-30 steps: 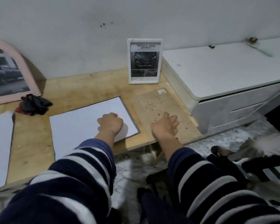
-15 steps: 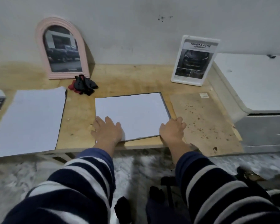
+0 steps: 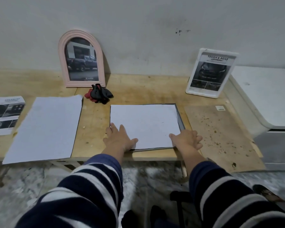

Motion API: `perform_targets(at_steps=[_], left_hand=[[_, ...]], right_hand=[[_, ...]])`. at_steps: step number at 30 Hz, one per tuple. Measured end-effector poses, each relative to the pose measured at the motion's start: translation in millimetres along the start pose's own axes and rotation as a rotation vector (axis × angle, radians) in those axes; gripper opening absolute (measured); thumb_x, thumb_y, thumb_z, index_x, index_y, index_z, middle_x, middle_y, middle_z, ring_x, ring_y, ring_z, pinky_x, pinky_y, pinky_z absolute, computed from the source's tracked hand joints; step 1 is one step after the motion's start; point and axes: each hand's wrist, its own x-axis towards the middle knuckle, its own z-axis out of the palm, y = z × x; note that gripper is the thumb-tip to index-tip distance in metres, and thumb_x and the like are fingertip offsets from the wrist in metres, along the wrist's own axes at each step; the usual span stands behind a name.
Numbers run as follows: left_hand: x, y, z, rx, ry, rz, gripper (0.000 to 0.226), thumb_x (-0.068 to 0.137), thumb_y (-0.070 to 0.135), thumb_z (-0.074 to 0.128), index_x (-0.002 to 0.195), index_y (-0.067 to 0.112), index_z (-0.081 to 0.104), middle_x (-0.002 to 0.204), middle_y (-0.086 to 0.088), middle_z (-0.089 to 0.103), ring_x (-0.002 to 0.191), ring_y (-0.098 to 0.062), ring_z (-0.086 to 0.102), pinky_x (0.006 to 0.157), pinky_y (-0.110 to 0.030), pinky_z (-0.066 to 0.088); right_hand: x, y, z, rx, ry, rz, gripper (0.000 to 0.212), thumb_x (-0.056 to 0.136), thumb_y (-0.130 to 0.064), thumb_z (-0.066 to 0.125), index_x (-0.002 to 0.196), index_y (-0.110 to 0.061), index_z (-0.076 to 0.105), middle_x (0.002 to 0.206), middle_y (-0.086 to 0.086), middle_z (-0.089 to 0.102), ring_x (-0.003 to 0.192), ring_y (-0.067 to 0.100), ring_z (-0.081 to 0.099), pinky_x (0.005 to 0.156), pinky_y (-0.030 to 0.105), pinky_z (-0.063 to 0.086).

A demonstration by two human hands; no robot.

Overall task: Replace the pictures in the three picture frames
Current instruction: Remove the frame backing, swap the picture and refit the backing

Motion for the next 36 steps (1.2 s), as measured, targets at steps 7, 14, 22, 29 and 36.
perform_targets(at_steps=[7,14,22,29,36], left_hand=[[-1.6,3.4,-4.8,-0.044,-0.009,-0.039,0.066,0.088,0.060,0.047,0.140,0.023,0.031,0.160,-0.008,-0.001,0.144,-0.033,0.002,0.103,-0.053,0.029],[-2.0,8.5,-14.5,-0.235,0.012,-0.111,0.061,0.095,0.052,0.035,0.143,0.016,0.029,0.154,-0.008,0.017,0.139,-0.033,0.015,0.106,-0.054,0.028],[-16.4,-0.7,-54.7,-0.837,0.297,-0.327,0.054,0.099,0.028,0.044,0.143,0.000,0.027,0.140,-0.019,0.046,0.123,-0.036,0.049,0.089,-0.034,0.040],[-45.6,-81.3,-80.0,-0.898,0.500,-0.436,0.051,0.098,0.014,0.046,0.145,0.010,0.027,0.137,-0.017,0.049,0.122,-0.035,0.050,0.091,-0.035,0.040],[-53.3,-175.1,-93.9,-0.936,0.562,-0.540,0.048,0.098,0.016,0.045,0.144,0.014,0.030,0.136,-0.016,0.050,0.120,-0.035,0.051,0.087,-0.034,0.039]], right_hand=[[1.7,-7.1,-9.7,0.467,-0.167,-0.207,0.028,0.099,-0.025,0.047,0.125,-0.015,0.050,0.122,0.005,0.058,0.084,0.014,0.051,0.065,0.027,0.041],[8.4,-15.0,-34.4,0.917,-0.307,-0.100,0.031,0.102,-0.021,0.042,0.132,-0.022,0.045,0.108,0.002,0.058,0.091,0.021,0.061,0.073,0.034,0.055],[21.3,-34.7,-59.6,0.998,-0.393,-0.178,0.037,0.101,-0.017,0.047,0.137,-0.013,0.046,0.108,0.007,0.061,0.091,0.024,0.061,0.073,0.033,0.051],[-18.1,-102.5,-40.3,0.866,-0.528,-0.324,0.033,0.101,-0.017,0.047,0.133,-0.010,0.046,0.107,0.010,0.059,0.082,0.024,0.059,0.061,0.032,0.050],[-73.0,-183.1,-3.7,0.759,-0.570,-0.426,0.036,0.100,-0.016,0.047,0.136,-0.011,0.044,0.112,0.011,0.058,0.078,0.020,0.056,0.053,0.027,0.042]])
